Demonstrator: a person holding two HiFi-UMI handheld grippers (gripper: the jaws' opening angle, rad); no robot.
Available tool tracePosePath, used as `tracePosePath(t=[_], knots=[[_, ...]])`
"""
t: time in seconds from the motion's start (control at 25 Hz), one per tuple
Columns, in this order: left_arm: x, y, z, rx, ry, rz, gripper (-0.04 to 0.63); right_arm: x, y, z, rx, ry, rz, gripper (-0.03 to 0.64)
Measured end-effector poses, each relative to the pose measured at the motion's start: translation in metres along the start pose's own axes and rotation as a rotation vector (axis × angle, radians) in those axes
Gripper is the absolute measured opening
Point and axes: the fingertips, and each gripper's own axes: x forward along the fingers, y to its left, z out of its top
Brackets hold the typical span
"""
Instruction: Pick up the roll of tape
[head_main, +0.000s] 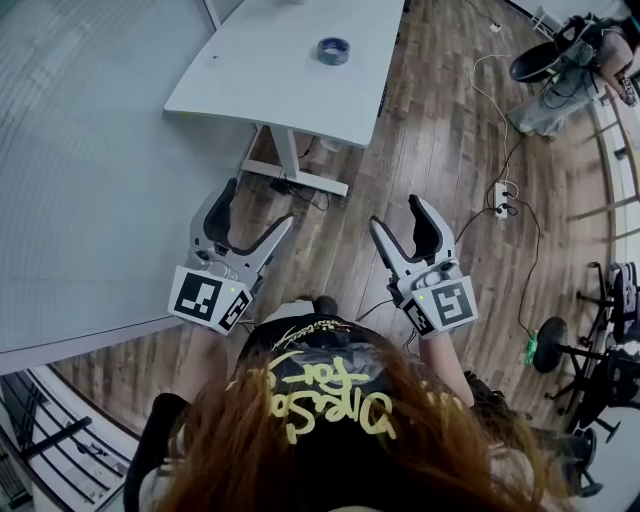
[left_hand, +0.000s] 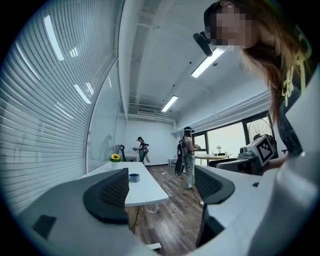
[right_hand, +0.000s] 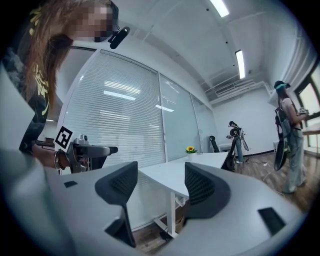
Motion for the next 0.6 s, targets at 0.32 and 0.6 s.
tracePosePath(t=[0.32,0.6], knots=[[0.006,-0.013,-0.003,-0.017,0.016,-0.008,0.403,-0.005,-0.01,-0.01,0.033,0.021,0.011,0.278],[0.018,0.013,-0.013,-0.03,0.042,0.025,0.397,0.016,-0.023,-0.017,0.024,0.039,0.028,0.278]])
